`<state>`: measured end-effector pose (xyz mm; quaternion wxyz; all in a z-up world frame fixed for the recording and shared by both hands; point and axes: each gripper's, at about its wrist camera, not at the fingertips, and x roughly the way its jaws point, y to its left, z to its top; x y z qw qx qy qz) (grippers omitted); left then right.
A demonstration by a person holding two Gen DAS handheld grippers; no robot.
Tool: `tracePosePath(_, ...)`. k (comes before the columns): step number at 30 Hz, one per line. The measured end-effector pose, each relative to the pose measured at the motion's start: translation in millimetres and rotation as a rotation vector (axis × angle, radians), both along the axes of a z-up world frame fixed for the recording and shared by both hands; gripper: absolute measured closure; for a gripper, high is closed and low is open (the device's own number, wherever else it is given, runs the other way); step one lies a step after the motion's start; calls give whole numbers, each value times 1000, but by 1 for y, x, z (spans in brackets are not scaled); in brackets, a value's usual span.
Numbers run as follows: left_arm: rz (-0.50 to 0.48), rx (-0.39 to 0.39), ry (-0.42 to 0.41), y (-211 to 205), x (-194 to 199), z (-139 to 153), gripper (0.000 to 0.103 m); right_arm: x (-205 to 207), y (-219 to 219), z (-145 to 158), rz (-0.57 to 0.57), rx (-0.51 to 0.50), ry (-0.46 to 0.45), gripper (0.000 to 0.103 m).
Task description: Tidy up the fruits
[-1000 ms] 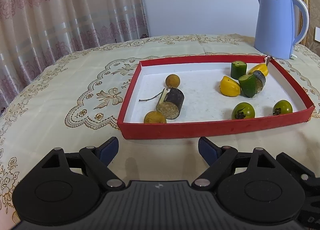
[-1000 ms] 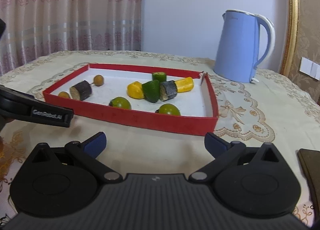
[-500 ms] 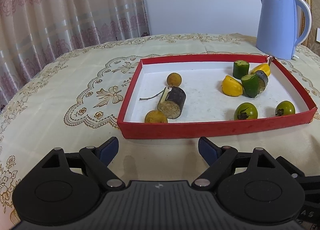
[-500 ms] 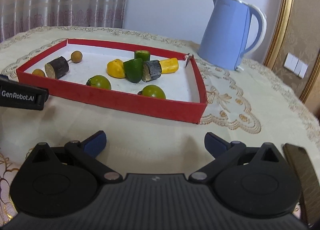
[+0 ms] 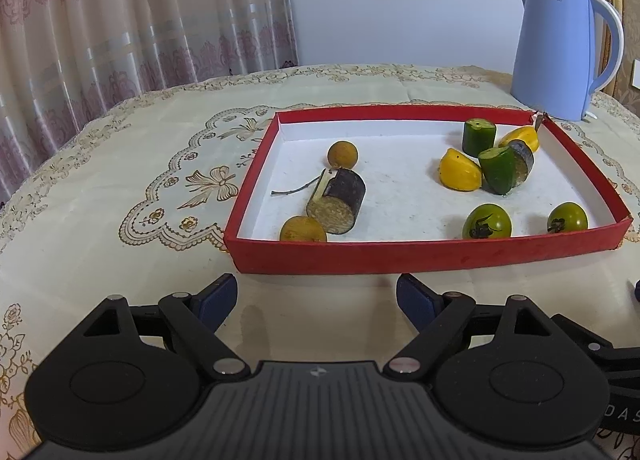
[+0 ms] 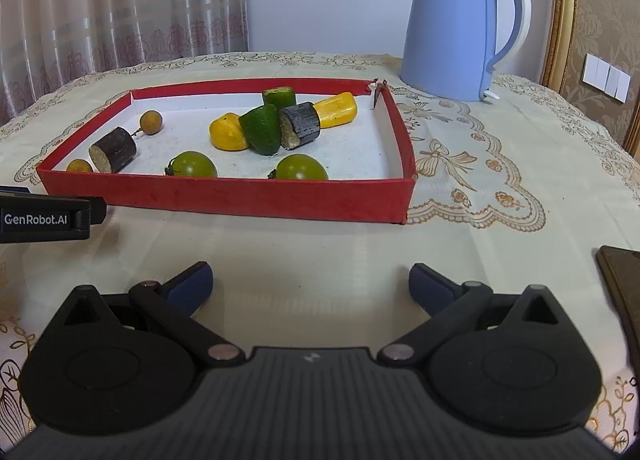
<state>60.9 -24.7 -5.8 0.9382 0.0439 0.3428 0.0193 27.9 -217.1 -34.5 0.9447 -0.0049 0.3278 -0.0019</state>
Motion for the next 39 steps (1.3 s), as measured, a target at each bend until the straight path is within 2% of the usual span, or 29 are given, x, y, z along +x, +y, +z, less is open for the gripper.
tracePosePath(39, 11, -7, 8, 1, 3, -2, 16, 0, 0, 0, 0, 0, 0, 0)
